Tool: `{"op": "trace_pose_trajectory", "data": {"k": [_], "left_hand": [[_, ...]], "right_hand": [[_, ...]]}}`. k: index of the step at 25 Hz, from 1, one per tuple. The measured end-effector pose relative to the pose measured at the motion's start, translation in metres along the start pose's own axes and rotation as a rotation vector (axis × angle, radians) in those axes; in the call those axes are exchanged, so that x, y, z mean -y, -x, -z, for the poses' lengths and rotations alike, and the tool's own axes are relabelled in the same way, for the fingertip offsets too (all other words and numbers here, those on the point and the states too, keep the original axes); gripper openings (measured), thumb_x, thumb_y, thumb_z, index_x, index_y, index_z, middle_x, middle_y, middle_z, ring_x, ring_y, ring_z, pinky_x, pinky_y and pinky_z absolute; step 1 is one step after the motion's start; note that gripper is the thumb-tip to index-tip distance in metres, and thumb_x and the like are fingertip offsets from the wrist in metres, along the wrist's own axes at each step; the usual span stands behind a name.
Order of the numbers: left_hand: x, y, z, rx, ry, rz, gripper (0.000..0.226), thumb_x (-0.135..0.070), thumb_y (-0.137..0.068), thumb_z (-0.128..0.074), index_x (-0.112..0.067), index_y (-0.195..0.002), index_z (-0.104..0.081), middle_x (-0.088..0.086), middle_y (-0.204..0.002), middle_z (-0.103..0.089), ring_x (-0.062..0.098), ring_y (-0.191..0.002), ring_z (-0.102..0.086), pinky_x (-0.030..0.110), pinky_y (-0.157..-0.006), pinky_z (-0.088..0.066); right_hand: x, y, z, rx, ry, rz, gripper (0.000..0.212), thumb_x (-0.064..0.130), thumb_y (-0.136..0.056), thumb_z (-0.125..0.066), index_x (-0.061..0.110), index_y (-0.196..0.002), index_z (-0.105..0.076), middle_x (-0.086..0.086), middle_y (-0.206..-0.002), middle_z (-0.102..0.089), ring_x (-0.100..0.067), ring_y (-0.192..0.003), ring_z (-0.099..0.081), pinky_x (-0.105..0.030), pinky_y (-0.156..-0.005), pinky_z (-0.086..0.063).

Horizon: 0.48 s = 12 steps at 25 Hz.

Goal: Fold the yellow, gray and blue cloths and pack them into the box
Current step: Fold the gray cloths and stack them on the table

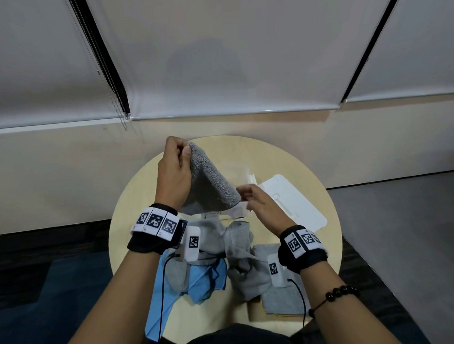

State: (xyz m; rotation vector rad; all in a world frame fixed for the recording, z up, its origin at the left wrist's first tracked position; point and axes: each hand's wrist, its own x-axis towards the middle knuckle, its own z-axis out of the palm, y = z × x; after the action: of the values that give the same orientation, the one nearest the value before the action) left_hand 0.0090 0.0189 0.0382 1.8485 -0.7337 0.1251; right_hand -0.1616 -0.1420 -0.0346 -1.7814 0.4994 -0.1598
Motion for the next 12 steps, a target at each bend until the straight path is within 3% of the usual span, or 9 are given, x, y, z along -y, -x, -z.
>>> {"op": "trace_pose_trajectory", "data": {"k": [3,4,7,8,12], "left_hand": [[0.002,0.004,-0.003,0.011,-0.011,0.005,0.008,-0.026,-0.106,-0.043,-0.02,-0.102,-0.046,-0.013,-0.08,-0.053,-0.004,-0.072,-0.049,0.016,-0.064,-0.038],[0.001,0.005,-0.003,0.011,-0.006,0.004,0.008,-0.027,-0.106,-0.043,-0.019,-0.104,-0.046,-0.013,-0.081,-0.052,-0.003,-0.072,-0.049,0.019,-0.065,-0.039],[0.001,0.007,-0.001,-0.081,-0.005,-0.001,0.011,-0.029,-0.107,-0.039,-0.019,-0.106,-0.044,-0.016,-0.081,-0.05,-0.003,-0.07,-0.048,0.021,-0.061,-0.037],[0.003,0.008,-0.001,-0.153,-0.015,0.008,0.013,-0.029,-0.107,-0.037,-0.018,-0.107,-0.043,-0.017,-0.08,-0.05,-0.001,-0.068,-0.048,0.024,-0.058,-0.034],[0.023,0.024,-0.008,-0.333,-0.138,0.083,0.017,-0.026,-0.108,-0.031,-0.01,-0.107,-0.038,-0.004,-0.067,-0.049,0.028,-0.058,-0.048,0.034,-0.053,-0.026]], "right_hand": [[0.02,-0.004,-0.008,-0.006,-0.049,0.122,0.034,0.039,-0.098,-0.053,0.024,-0.128,-0.058,0.01,-0.126,-0.064,-0.001,-0.118,-0.058,-0.011,-0.092,-0.044],[0.023,-0.006,-0.01,-0.009,0.006,0.148,0.036,0.043,-0.097,-0.059,0.024,-0.127,-0.058,0.01,-0.123,-0.064,-0.001,-0.113,-0.06,-0.012,-0.089,-0.047],[0.022,-0.01,-0.015,-0.112,0.164,0.178,0.007,0.023,-0.096,-0.067,0.02,-0.098,-0.061,0.007,-0.092,-0.064,-0.01,-0.085,-0.061,-0.03,-0.074,-0.046],[0.022,-0.011,-0.014,-0.171,0.178,0.198,0.008,0.018,-0.097,-0.065,0.019,-0.09,-0.06,0.005,-0.085,-0.062,-0.011,-0.078,-0.057,-0.031,-0.071,-0.043],[0.032,-0.013,-0.007,-0.275,0.015,0.21,0.014,0.012,-0.104,-0.049,0.016,-0.11,-0.061,-0.001,-0.108,-0.068,-0.016,-0.101,-0.062,-0.032,-0.087,-0.048]]}}
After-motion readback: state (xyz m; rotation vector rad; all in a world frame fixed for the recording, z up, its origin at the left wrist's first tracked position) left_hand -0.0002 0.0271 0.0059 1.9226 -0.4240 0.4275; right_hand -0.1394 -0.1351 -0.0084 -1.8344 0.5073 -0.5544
